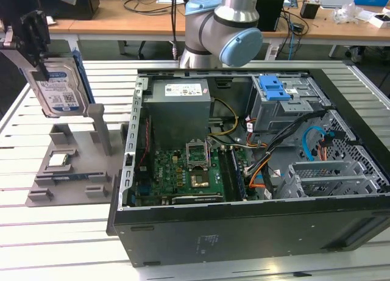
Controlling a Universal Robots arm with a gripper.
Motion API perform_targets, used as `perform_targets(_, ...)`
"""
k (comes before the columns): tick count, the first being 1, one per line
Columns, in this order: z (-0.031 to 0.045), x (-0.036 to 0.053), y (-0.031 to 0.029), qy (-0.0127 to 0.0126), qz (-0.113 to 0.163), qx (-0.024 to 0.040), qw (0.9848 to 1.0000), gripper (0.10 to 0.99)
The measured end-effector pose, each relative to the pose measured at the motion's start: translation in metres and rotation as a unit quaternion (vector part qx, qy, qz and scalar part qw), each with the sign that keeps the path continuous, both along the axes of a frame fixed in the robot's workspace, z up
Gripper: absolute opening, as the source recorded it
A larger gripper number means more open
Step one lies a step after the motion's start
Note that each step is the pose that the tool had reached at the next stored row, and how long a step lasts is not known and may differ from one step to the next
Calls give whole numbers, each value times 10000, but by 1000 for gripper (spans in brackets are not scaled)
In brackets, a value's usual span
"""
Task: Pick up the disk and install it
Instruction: 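Pick up the disk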
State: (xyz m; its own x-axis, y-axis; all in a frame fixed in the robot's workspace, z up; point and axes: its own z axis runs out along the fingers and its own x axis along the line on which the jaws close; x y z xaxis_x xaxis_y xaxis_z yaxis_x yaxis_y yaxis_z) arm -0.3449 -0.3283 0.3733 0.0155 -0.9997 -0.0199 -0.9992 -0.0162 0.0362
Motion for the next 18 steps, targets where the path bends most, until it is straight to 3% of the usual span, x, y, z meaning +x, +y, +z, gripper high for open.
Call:
perform_targets(8, 146, 0, 0, 0, 0, 0, 10000, 365)
perform_targets(18, 251, 0, 0, 0, 0, 0, 10000, 365)
